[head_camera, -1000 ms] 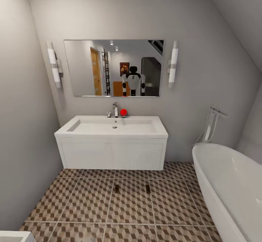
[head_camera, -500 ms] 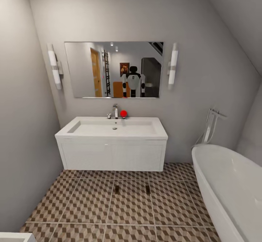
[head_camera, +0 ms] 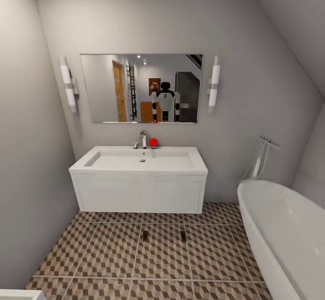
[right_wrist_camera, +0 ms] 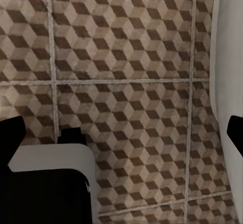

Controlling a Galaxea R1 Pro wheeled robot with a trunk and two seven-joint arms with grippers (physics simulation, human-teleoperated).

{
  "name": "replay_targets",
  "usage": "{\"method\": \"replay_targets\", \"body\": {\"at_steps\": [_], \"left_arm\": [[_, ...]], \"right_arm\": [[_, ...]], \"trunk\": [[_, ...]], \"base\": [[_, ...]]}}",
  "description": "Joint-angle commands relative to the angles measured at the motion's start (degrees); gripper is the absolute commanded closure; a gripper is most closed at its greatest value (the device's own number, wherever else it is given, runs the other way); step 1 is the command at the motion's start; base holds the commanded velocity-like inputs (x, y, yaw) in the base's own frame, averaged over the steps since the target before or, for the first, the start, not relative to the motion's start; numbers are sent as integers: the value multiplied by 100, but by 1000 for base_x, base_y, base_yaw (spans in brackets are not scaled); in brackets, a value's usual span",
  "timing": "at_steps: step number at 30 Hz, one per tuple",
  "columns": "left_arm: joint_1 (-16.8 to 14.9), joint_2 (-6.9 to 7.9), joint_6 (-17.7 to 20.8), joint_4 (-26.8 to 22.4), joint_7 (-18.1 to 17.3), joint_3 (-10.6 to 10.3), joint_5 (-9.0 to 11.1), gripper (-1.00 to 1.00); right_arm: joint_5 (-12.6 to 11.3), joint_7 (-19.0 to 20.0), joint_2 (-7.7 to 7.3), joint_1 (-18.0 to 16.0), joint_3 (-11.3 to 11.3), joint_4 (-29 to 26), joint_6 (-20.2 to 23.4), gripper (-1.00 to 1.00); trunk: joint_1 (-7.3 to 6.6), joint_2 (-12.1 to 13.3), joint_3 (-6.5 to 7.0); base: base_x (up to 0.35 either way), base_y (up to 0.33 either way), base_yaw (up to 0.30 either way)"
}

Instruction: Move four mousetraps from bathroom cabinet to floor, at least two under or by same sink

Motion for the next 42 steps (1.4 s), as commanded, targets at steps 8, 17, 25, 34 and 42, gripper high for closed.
{"method": "replay_targets", "body": {"at_steps": [8, 17, 25, 34, 42], "left_arm": [[39, 1, -18, 6, 13, -49, 60, -100], [163, 30, -15, 6, 11, -49, 60, -100], [343, 79, 2, 6, -69, -49, 60, -100], [636, 75, 89, 10, -223, -55, 47, -100], [924, 40, 581, 12, -644, -59, 36, -100]], "right_arm": [[35, -17, -14, 6, -12, 14, -15, -100], [34, -17, -17, -19, -13, 14, -20, -100], [37, -17, -17, -21, -11, 14, -21, -100], [42, -15, 4, 203, -11, 14, -21, -100], [43, -9, 42, 470, -11, 14, -21, -100]], "trunk": [[-176, 316, 136], [-373, 677, 298], [-549, 998, 441], [-747, 1359, 603], [-922, 1680, 747]], "base": [[0, 0, 0], [0, 0, 0], [0, 0, 0], [0, 0, 0], [0, 0, 0]]}}
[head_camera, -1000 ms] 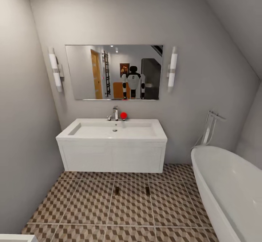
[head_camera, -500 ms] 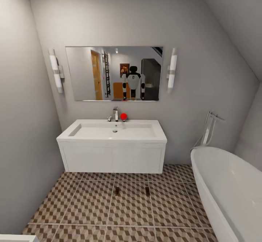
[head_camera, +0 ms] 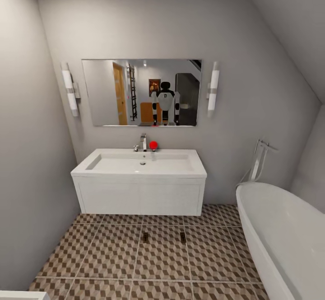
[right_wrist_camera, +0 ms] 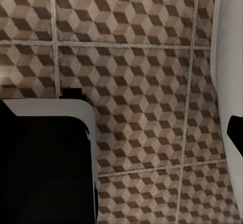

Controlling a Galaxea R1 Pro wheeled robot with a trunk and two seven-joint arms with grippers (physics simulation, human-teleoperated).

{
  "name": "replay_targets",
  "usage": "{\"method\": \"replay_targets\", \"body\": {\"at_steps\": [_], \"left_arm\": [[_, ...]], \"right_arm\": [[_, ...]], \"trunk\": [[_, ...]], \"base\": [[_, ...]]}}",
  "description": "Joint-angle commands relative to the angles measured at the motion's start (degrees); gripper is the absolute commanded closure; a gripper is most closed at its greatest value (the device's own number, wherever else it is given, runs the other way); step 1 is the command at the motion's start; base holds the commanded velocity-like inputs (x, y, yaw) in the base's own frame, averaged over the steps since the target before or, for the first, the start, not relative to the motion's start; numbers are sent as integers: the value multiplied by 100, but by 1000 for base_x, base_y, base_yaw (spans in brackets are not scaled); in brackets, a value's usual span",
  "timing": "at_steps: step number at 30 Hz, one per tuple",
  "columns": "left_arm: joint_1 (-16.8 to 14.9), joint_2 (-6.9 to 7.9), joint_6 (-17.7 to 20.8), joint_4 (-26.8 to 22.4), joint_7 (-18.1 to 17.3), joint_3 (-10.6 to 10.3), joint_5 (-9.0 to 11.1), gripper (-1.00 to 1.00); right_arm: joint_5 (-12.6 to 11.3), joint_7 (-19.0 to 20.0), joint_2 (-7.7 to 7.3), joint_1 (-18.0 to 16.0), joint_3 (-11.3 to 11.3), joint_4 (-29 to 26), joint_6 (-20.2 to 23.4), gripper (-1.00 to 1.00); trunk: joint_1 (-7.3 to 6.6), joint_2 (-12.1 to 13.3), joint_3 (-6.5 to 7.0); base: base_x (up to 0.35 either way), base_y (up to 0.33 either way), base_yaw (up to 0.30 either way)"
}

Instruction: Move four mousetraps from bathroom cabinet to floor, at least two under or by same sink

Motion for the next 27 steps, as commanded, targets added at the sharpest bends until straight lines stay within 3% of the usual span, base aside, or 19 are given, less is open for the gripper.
{"method": "replay_targets", "body": {"at_steps": [1, 7, 8, 15, 22, 27], "left_arm": [[20, -3, 125, -3, -65, -53, 45, -100], [92, -15, 967, -7, -581, -60, 39, -100], [101, -14, 1315, -9, -700, -63, 34, -100], [114, 14, 2344, -32, -878, -53, 26, -100], [117, 27, 2830, -48, -914, -40, 38, -100], [117, 35, 2900, -51, -917, -35, 51, -100]], "right_arm": [[37, -15, 2, 9, -10, 14, -1, -100], [29, 24, 12, 63, -15, 14, -1, -100], [27, 31, 15, 69, -17, 14, -2, -100], [15, 42, 38, 79, -24, 14, -7, -100], [-22, 45, 38, 81, -27, 16, -9, -100], [-28, 47, 41, 81, -28, 18, -9, -100]], "trunk": [[-21, 33, 9], [-152, 273, 116], [-174, 314, 134], [-218, 394, 170], [-218, 394, 170], [-218, 394, 170]], "base": [[0, 0, 0], [0, 0, 0], [0, 0, 0], [0, 0, 0], [0, 0, 0], [0, 0, 0]]}}
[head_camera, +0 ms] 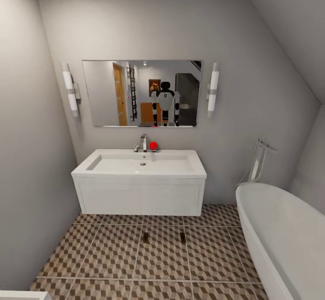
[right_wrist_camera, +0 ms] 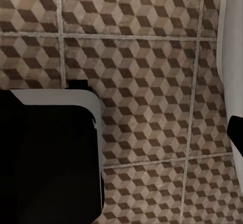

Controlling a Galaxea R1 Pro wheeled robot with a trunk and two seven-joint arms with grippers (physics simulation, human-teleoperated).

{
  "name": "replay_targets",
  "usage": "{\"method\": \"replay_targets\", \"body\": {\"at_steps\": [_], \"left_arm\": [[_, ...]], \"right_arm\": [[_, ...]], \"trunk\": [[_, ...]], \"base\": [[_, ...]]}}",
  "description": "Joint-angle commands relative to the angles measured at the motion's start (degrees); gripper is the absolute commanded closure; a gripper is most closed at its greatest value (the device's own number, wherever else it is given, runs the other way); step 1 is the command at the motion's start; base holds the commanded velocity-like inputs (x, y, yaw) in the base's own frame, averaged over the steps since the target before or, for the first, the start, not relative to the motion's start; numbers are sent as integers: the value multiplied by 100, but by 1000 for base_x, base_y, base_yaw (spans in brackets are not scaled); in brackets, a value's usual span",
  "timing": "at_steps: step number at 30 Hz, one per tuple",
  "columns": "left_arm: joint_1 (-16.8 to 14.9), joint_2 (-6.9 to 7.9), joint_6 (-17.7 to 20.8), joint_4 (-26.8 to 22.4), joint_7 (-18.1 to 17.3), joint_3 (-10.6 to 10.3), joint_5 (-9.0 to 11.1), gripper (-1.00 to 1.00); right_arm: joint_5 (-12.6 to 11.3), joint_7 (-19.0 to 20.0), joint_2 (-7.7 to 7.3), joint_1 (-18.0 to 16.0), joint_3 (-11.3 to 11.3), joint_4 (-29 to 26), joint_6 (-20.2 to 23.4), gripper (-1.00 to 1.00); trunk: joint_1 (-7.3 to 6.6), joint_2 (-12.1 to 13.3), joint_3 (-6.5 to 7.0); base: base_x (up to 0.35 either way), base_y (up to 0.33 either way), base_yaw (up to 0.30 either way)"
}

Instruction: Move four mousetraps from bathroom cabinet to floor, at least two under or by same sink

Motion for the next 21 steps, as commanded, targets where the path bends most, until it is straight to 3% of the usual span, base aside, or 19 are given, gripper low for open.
{"method": "replay_targets", "body": {"at_steps": [1, 21], "left_arm": [[-4, 1, 32, -6, 24, -39, 62, -100], [-3, 16, 56, -10, 25, -44, 62, -100]], "right_arm": [[31, -17, 0, -9, -13, 13, -2, -100], [45, -8, 2, -9, -13, 11, -10, -100]], "trunk": [[3, -10, -12], [3, -10, -12]], "base": [[0, 0, 0], [0, 0, 0]]}}
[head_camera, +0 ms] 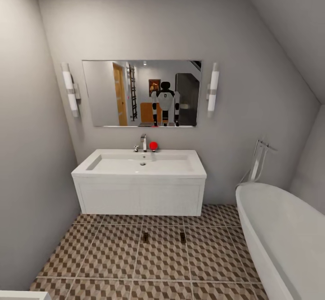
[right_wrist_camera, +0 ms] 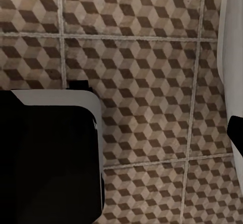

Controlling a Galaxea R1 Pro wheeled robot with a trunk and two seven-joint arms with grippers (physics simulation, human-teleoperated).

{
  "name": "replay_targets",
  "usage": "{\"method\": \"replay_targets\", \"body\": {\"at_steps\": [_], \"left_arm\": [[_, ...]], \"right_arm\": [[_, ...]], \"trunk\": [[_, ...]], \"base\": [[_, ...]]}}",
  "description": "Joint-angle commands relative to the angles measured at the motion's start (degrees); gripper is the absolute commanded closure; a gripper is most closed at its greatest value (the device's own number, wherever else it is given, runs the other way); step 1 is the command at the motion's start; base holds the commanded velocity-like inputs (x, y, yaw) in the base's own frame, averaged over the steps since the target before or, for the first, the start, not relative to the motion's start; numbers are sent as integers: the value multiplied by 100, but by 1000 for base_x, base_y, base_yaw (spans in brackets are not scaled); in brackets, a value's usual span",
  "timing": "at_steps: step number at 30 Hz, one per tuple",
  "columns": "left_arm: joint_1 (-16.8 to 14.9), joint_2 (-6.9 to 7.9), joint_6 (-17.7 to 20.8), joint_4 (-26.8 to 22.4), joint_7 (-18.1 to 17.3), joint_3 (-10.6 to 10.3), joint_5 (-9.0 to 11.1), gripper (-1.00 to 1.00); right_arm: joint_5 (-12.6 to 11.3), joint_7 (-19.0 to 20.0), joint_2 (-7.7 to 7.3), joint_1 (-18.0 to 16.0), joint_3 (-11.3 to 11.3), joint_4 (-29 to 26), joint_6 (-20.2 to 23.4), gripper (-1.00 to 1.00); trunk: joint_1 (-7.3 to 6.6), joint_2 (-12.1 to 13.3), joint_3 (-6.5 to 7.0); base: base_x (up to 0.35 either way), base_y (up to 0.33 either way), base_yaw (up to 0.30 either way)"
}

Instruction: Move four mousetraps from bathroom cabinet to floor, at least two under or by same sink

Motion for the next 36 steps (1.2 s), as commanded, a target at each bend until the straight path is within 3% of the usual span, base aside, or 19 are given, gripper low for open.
{"method": "replay_targets", "body": {"at_steps": [1, 13, 27, 36], "left_arm": [[-3, -1, 24, -8, 24, -40, 58, -100], [-3, -6, -39, -19, 46, -55, 17, -100], [-3, -12, -147, -51, 99, -87, -39, -100], [-3, -12, -1078, -127, 95, -102, -45, -100]], "right_arm": [[34, -12, -1, -9, -13, 14, -2, -100], [44, 292, -18, -9, -13, 14, 10, -100], [59, 349, -11, 42, -13, 21, 16, -100], [64, 351, -41, 51, -13, 19, 9, -100]], "trunk": [[3, -10, -12], [3, -10, -12], [3, -10, -12], [3, -10, -12]], "base": [[0, 0, 0], [0, 0, 0], [0, 0, 0], [0, 0, 0]]}}
